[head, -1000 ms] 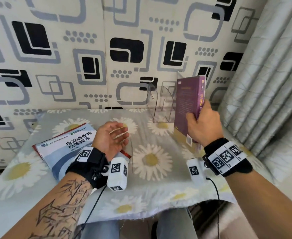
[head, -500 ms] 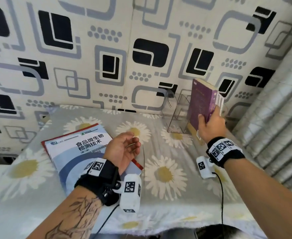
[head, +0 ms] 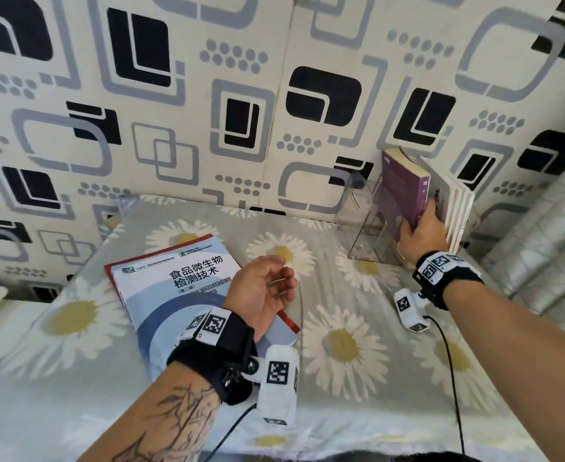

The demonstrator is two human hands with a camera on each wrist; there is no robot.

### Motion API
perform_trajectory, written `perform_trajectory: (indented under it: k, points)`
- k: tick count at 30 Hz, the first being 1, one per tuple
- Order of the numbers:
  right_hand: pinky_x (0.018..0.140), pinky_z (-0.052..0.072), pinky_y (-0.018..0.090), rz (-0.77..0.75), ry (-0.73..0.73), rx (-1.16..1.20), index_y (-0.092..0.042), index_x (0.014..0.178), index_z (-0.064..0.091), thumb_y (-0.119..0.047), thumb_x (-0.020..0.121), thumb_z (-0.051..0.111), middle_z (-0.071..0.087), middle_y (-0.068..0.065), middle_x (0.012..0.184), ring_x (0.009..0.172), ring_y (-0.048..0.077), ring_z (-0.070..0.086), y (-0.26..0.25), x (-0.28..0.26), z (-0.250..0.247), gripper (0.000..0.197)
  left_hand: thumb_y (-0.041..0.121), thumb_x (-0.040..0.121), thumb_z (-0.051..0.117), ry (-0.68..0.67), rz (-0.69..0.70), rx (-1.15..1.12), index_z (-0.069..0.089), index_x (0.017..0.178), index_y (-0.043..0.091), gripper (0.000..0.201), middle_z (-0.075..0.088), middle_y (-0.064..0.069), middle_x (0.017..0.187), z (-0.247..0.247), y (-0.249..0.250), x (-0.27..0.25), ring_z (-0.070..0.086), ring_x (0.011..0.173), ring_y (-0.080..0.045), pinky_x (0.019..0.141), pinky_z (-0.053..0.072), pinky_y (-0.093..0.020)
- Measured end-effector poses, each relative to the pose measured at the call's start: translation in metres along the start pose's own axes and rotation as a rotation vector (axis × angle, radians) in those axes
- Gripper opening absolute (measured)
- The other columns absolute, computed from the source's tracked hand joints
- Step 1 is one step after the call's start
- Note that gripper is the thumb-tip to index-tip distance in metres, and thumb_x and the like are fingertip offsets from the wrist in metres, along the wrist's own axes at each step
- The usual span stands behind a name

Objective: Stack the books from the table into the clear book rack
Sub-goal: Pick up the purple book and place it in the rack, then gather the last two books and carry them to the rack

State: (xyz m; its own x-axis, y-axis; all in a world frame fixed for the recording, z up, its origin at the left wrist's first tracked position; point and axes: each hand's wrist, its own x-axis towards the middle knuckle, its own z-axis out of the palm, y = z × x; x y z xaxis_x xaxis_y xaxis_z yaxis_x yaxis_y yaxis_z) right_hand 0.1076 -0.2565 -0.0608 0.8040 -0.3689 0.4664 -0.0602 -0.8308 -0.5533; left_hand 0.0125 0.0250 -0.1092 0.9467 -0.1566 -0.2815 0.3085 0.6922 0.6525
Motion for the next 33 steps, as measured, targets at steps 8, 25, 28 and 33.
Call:
perform_trajectory:
  k: [8, 25, 28, 33]
  points:
    - [0.084, 0.05, 0.044, 0.044, -0.223, -0.105, -0.005, 0.131, 0.029, -0.011, 0.085, 0.062, 0.06, 0.026, 0.117, 0.101, 0.043, 0.062, -0.001, -0.005, -0.008, 0.056, 0.006, 0.088, 0.055, 0.022, -0.01, 0.014, 0.055, 0.084, 0.011, 0.007, 0.056, -0.009, 0.072, 0.003, 0.003, -0.004, 0.055, 0.058, -0.02, 0.054, 0.045, -0.027]
    - [0.058, 0.043, 0.026, 0.488, -0.648, 0.545, -0.012, 0.104, 0.068, -0.028, 0.082, 0.063, 0.063, 0.006, 0.087, 0.063, 0.02, 0.052, -0.114, -0.113, 0.005, 0.028, 0.005, 0.085, 0.053, 0.504, 0.439, 0.542, 0.068, 0.106, -0.004, 0.027, 0.074, -0.02, 0.105, -0.029, 0.084, -0.041, 0.066, 0.099, -0.038, 0.081, 0.052, -0.033]
    - [0.051, 0.04, 0.025, 0.495, -0.776, 0.55, -0.009, 0.101, 0.068, -0.029, 0.075, 0.07, 0.062, 0.007, 0.083, 0.057, 0.019, 0.051, -0.137, -0.141, 0.026, 0.033, 0.027, 0.07, 0.056, 0.67, 0.384, 0.635, 0.068, 0.111, 0.004, 0.048, 0.068, -0.022, 0.118, -0.059, 0.102, -0.045, 0.065, 0.106, -0.036, 0.098, 0.05, -0.046]
    - [0.057, 0.045, 0.027, 0.371, -0.815, 0.397, -0.008, 0.097, 0.064, -0.036, 0.06, 0.071, 0.066, 0.01, 0.086, 0.072, 0.027, 0.063, -0.161, -0.173, 0.056, 0.047, 0.033, 0.058, 0.061, 0.743, 0.255, 0.633, 0.068, 0.095, 0.002, 0.048, 0.061, -0.015, 0.084, -0.088, 0.106, -0.066, 0.055, 0.075, -0.029, 0.073, 0.05, -0.039]
